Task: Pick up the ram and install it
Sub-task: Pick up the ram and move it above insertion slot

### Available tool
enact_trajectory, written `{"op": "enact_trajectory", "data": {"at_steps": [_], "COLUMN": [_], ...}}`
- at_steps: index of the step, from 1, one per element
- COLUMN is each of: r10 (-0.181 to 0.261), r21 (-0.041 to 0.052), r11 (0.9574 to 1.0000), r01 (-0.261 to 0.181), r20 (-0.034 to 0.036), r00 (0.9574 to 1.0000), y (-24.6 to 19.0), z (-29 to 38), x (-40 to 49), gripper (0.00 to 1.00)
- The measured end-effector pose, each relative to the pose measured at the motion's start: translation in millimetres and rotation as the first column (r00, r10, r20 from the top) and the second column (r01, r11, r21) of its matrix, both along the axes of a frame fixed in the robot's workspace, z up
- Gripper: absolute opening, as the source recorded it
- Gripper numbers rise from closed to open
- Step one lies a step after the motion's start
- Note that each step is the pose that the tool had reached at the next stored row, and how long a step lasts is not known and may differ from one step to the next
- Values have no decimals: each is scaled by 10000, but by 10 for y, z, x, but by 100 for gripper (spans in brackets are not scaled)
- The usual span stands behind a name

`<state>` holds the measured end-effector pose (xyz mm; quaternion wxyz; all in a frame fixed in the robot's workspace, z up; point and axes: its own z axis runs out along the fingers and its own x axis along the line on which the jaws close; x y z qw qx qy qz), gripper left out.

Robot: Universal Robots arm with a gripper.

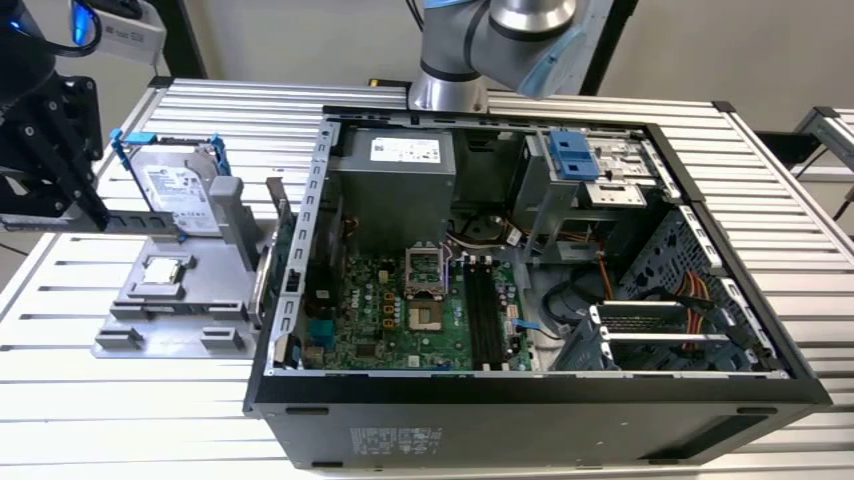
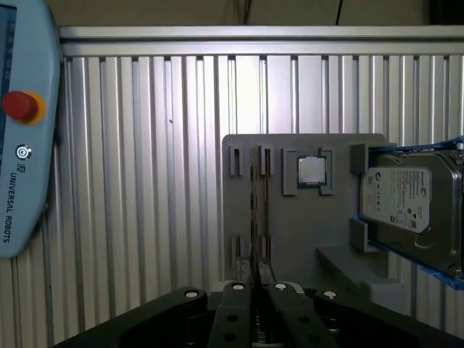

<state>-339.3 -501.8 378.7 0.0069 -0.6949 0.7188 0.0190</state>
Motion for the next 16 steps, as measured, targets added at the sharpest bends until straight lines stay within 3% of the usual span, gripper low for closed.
{"op": "enact_trajectory", "data": {"at_steps": [16], "r10": [1], "r21": [-1], "r11": [10000], "r01": [-1], "r20": [-1], "r00": [10000], "y": [0], "z": [1], "x": [133], "gripper": [0]}}
